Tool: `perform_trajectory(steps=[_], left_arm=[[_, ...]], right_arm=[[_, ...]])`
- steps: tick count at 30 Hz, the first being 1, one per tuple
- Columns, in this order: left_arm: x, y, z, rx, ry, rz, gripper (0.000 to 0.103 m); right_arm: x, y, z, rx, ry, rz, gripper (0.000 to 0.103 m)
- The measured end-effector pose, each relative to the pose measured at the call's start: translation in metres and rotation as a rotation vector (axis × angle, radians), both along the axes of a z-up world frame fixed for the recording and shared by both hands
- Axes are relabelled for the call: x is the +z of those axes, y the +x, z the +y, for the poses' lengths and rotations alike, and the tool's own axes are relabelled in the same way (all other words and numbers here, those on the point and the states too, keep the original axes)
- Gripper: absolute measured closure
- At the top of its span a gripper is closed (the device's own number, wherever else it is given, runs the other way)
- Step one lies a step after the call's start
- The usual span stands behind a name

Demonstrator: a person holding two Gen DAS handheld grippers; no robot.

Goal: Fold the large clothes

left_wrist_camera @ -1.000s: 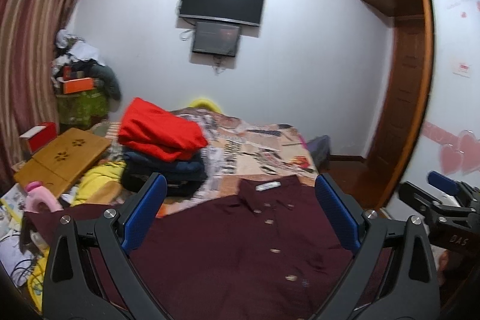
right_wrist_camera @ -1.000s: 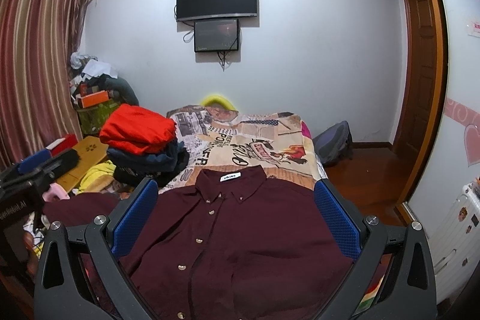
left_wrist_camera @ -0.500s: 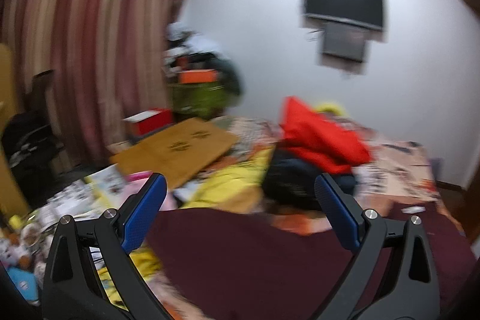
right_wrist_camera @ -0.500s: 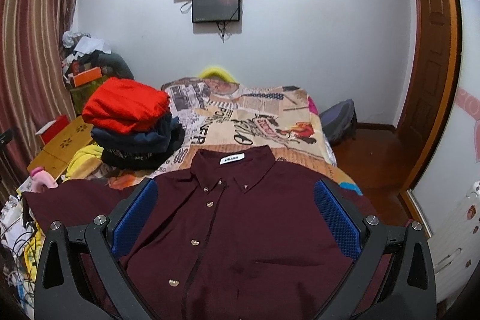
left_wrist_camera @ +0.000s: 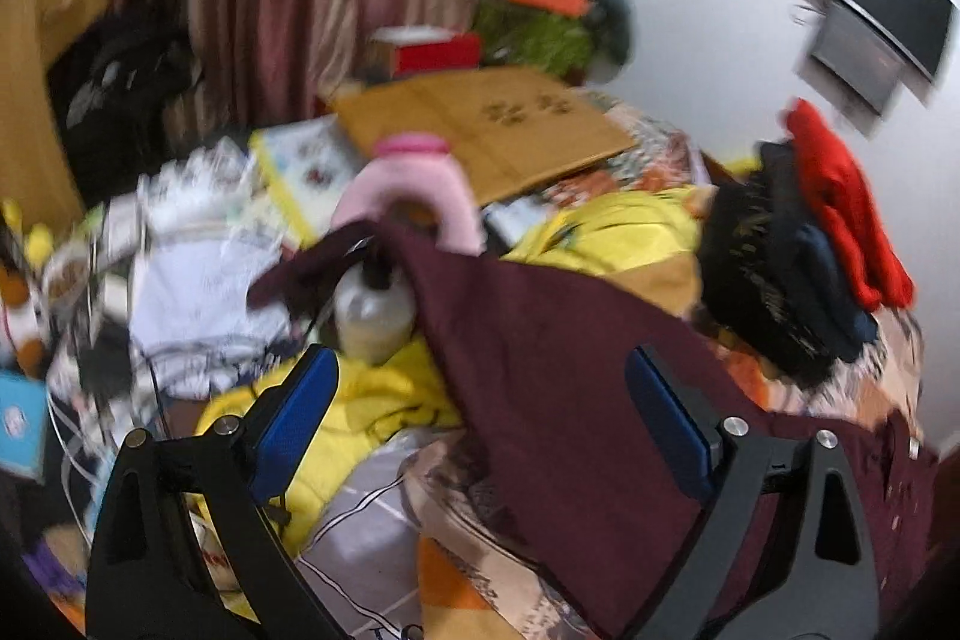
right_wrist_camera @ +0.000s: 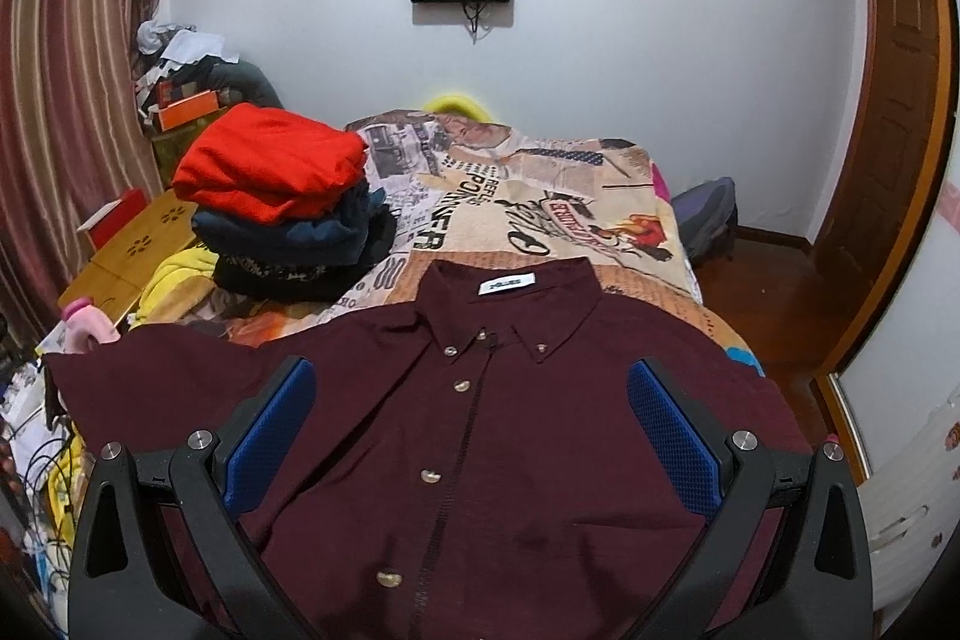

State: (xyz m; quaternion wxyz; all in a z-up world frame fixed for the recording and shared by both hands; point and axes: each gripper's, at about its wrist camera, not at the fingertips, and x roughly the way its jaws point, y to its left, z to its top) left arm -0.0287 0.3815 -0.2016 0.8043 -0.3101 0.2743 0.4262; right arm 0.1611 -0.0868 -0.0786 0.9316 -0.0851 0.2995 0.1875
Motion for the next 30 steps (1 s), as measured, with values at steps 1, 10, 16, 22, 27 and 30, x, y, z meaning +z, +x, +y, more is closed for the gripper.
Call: perform_trajectory(steps=[1,10,16,22,27,30], left_arm=[[-0.003,-0.001,0.005,0.017,-0.021,0.0,0.014],[-0.057,0.017,0.079,0.024,-0.179,0.007,0.027],[-0.083,0.042,0.109,0.005,-0.175,0.15,0.059],[-0.077,0.059,0.112,-0.04,-0.163,0.16,0.096],[-0.033,0.079,0.09,-0.079,-0.008,0.173,0.098],[0.003,0.091,0.076,-0.125,0.064,0.12,0.098]], right_arm=[[0.0,0.0,0.002,0.002,-0.004,-0.001,0.0],[0.002,0.001,0.016,-0.005,-0.042,-0.007,0.0],[0.008,-0.002,0.018,-0.019,-0.07,-0.042,0.0],[0.008,-0.002,0.017,-0.029,-0.075,-0.041,0.0],[0.008,-0.004,0.012,-0.033,-0.083,-0.053,0.0],[0.006,-0.001,0.006,-0.04,-0.067,-0.035,0.0]])
